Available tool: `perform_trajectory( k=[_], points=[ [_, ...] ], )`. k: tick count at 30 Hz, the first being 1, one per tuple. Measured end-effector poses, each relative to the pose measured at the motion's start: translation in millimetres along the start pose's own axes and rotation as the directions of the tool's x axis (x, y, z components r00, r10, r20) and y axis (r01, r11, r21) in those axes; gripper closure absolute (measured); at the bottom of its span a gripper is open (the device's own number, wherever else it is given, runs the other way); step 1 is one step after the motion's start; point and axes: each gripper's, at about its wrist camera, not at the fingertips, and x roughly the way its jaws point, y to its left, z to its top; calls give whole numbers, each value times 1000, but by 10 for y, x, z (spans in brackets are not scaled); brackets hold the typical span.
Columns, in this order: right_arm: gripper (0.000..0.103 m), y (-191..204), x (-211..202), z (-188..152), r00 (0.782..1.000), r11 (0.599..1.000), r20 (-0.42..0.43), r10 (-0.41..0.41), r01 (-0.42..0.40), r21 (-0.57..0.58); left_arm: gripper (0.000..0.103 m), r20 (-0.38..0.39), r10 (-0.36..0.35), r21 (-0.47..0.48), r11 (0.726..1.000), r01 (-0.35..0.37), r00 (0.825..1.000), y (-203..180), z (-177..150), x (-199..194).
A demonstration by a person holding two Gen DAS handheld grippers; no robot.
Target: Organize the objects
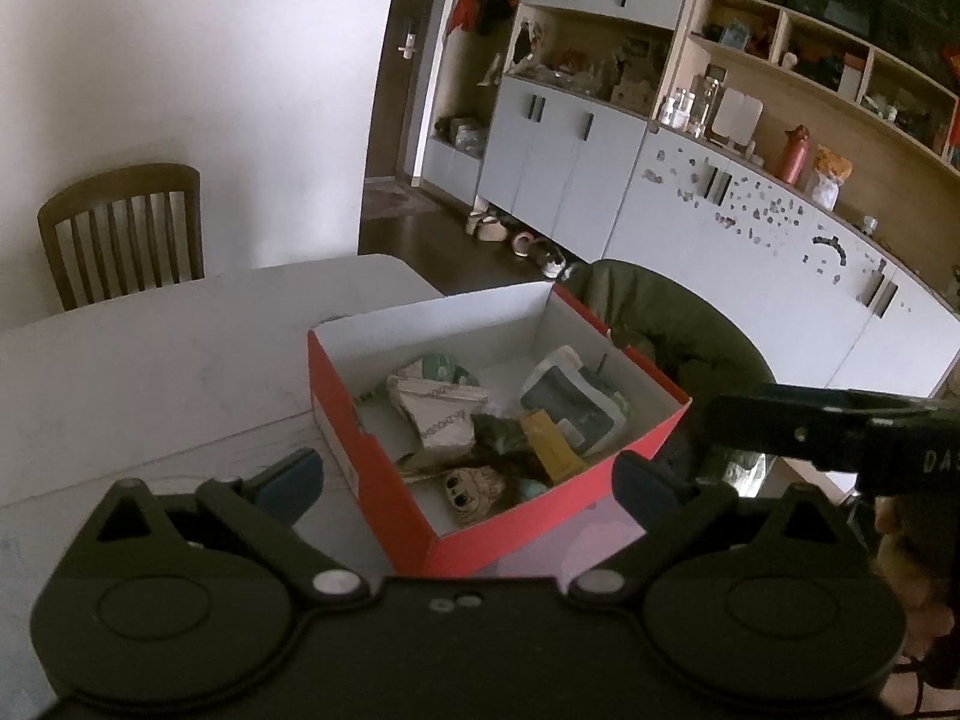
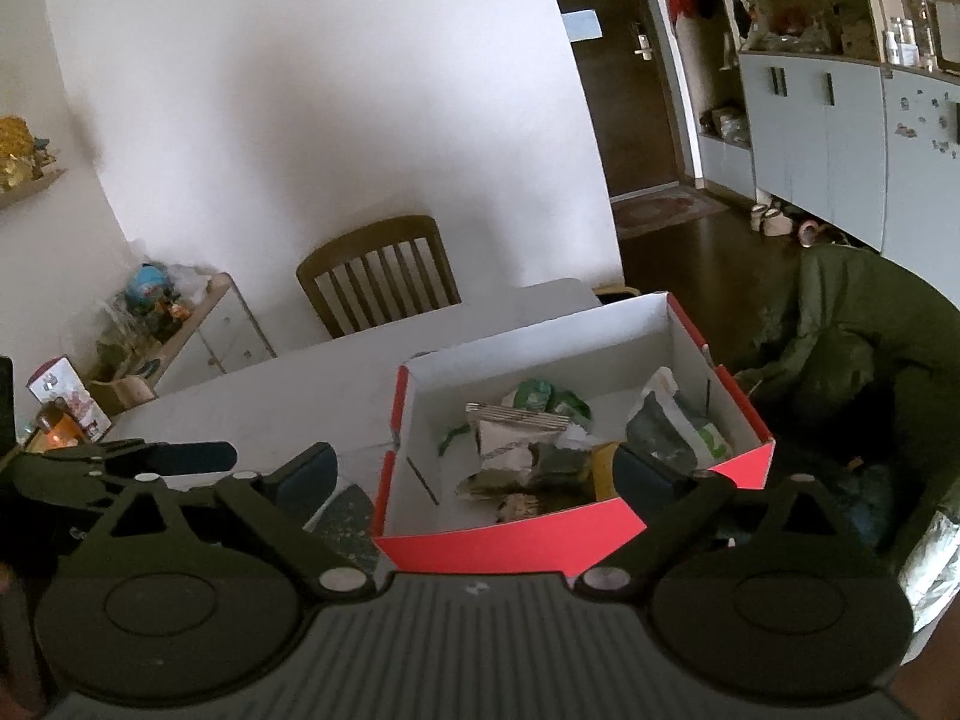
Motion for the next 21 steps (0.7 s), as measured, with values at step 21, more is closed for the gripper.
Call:
perform_trajectory(
  k=[21],
  points=[
    [3,53,-63,-48,1000,1000,6,-18,18,-3,1,15,17,16,1000,-17,1000,-14,-26,-66]
  ],
)
